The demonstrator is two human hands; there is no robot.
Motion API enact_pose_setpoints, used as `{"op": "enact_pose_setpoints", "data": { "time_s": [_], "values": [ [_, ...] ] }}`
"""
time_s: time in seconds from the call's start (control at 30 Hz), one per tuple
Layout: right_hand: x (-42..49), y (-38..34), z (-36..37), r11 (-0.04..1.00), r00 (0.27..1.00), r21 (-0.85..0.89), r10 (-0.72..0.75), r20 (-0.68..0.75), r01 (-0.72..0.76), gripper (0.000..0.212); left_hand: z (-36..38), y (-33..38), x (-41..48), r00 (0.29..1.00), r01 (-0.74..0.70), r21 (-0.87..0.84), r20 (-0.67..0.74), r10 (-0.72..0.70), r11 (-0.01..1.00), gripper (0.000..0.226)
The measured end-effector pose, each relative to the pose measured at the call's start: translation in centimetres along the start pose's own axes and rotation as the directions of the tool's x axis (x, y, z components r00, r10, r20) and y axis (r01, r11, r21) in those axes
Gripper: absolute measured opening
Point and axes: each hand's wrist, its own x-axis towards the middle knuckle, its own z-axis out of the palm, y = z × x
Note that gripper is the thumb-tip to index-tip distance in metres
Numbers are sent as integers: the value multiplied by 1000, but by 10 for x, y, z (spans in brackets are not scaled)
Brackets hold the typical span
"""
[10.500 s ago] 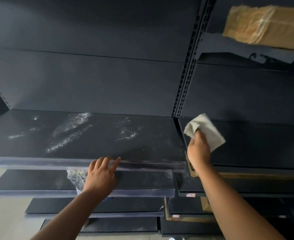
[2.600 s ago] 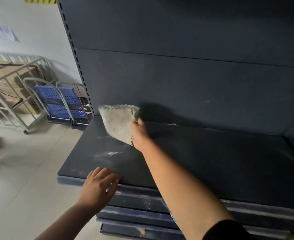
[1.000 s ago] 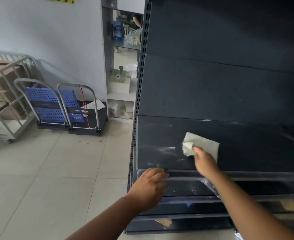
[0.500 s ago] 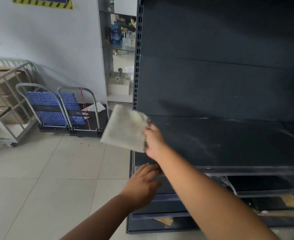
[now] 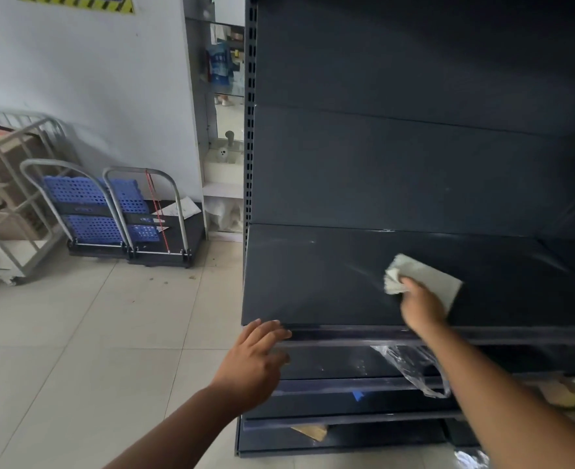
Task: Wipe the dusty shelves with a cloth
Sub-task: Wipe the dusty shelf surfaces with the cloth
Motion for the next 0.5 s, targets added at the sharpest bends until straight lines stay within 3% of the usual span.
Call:
{"op": "enact_pose_setpoints", "data": {
  "time_s": [0.07,0.17,0.23,0.3,0.4,0.5],
  "values": [
    [-18,-61,21,989,988,76,-136,77,130,41,3,0,-2,1000,-14,22,3,14,1000,18],
    [-69,-169,42,889,885,354,-390,253,290,39,9,-4,-7,999,-37,-2,2,37,999,17],
    [-102,-228,40,747,785,652,-479,393,130,36,11,-5,-7,998,-57,-39,-29,56,998,19],
    [-119,-262,34,555,725,826,-527,444,-102,36,12,-6,-4,995,-78,-63,-74,74,995,22],
    [-110,-268,20,339,736,874,-480,478,-347,35,15,-11,-4,994,-76,-39,-75,73,996,20],
    [-81,-232,-7,190,827,885,-317,464,-424,27,18,-13,-2,996,-45,-41,-77,42,998,17]
  ]
}}
